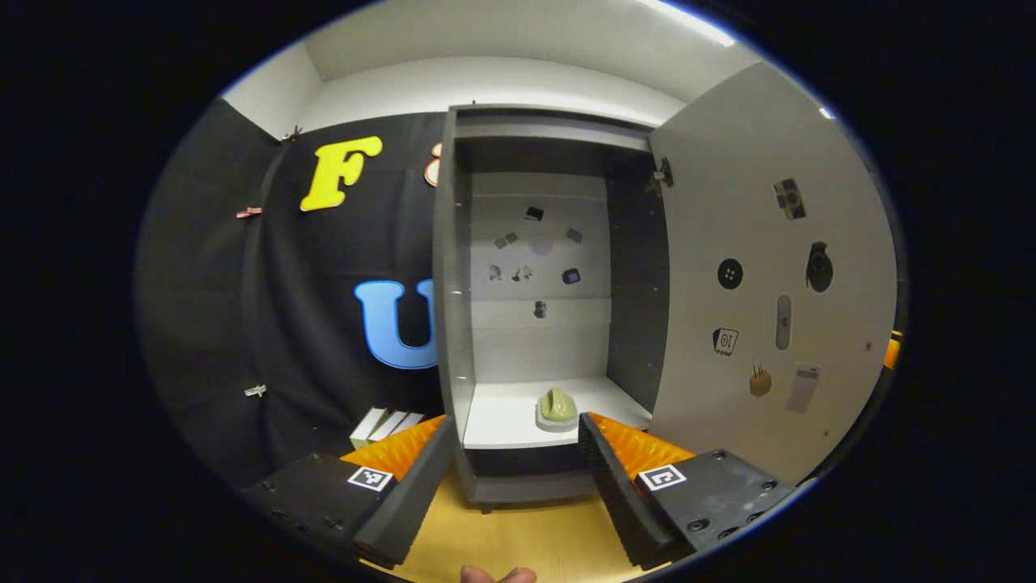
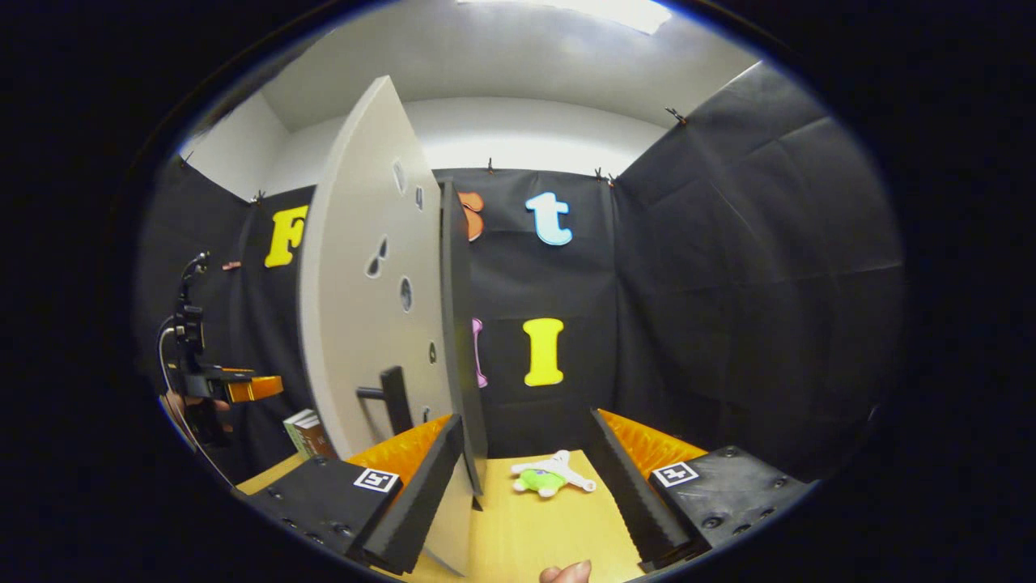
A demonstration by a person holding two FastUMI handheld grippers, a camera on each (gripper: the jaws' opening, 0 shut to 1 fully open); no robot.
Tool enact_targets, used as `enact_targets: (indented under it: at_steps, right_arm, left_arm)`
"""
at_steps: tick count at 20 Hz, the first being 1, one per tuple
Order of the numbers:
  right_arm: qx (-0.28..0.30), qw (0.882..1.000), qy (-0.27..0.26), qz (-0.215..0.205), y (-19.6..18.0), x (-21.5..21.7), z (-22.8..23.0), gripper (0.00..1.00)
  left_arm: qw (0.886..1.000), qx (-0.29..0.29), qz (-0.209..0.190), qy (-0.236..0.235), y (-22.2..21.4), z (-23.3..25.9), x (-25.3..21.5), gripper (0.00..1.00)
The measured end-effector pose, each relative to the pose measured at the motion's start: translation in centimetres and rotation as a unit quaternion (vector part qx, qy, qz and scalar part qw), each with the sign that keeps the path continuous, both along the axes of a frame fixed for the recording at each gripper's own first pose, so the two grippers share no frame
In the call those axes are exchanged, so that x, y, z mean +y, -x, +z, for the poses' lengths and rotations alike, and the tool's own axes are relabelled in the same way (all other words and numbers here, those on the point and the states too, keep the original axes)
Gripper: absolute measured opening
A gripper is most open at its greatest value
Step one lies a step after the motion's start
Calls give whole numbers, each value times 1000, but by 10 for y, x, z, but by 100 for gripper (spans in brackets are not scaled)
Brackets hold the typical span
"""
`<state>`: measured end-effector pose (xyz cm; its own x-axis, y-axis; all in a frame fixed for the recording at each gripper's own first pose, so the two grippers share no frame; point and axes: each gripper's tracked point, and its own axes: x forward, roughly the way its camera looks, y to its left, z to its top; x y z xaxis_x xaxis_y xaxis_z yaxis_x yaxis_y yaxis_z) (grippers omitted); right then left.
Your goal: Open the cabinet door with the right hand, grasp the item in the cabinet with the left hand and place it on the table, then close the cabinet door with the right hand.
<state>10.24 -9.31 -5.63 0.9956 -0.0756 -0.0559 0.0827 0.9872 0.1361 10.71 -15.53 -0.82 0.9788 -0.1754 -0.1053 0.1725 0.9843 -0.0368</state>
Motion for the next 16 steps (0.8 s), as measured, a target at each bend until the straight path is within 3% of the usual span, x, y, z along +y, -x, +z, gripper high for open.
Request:
enact_targets:
  at_steps: [5, 11, 16]
  right_arm:
    - [12, 1000, 17, -22, -13, -29, -15, 98]
    - [20, 999, 20, -31, -24, -55, -28, 98]
    - [30, 999, 21, -36, -35, -75, -39, 98]
  left_arm:
    - [999, 19, -34, -24, -60, -6, -42, 93]
    - [997, 40, -41, -55, -123, -12, -66, 93]
    - [994, 81, -47, -54, -186, -38, -79, 95]
